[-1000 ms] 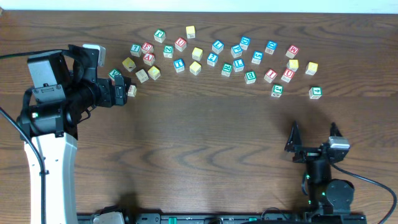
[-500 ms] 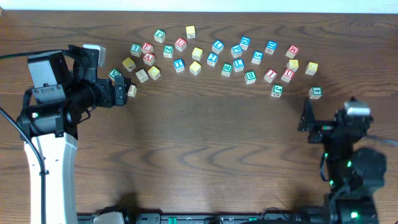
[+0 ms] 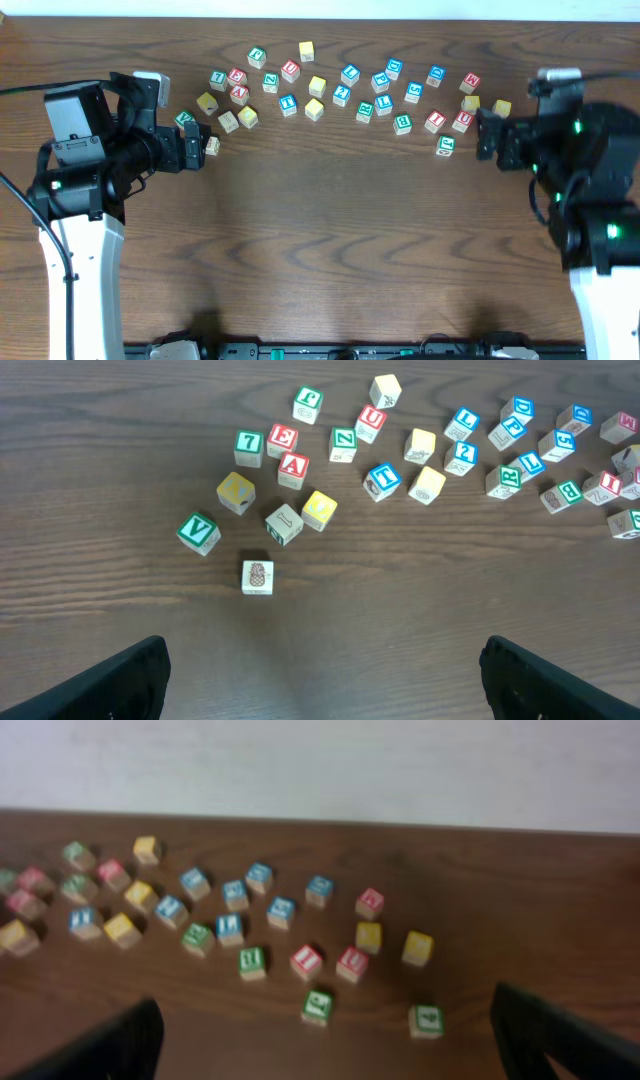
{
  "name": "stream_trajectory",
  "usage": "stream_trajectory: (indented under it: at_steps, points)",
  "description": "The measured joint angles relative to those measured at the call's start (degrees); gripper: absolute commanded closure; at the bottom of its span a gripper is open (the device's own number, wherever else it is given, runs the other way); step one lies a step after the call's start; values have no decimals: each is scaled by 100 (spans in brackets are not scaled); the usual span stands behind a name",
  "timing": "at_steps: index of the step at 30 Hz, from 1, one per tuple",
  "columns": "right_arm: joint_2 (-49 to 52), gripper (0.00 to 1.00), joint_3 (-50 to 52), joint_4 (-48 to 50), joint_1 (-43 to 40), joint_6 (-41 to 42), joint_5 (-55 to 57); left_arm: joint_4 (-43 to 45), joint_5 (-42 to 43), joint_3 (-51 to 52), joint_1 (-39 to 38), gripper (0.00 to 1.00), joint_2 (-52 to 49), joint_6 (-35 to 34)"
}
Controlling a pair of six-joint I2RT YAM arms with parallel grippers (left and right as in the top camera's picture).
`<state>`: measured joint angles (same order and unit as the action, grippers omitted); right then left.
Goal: Spell out AI2
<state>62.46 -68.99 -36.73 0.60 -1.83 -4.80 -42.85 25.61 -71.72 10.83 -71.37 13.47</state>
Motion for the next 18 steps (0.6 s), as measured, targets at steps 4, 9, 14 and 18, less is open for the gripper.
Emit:
stream_trajectory:
  at_steps: [4, 9, 14, 18]
  points:
    - [706, 1, -627, -378, 0, -13, -236, -2, 2, 0, 0, 3, 0, 2]
    - [1506, 1, -1235, -678, 0, -42, -459, 0, 2, 0, 0, 3, 0, 0]
    - [2149, 1, -1622, -699, 0, -87, -535, 13, 2, 0, 0, 2, 0, 0]
    - [2529, 1, -1746, -531, 0, -122, -577, 22, 2, 0, 0, 2, 0, 2]
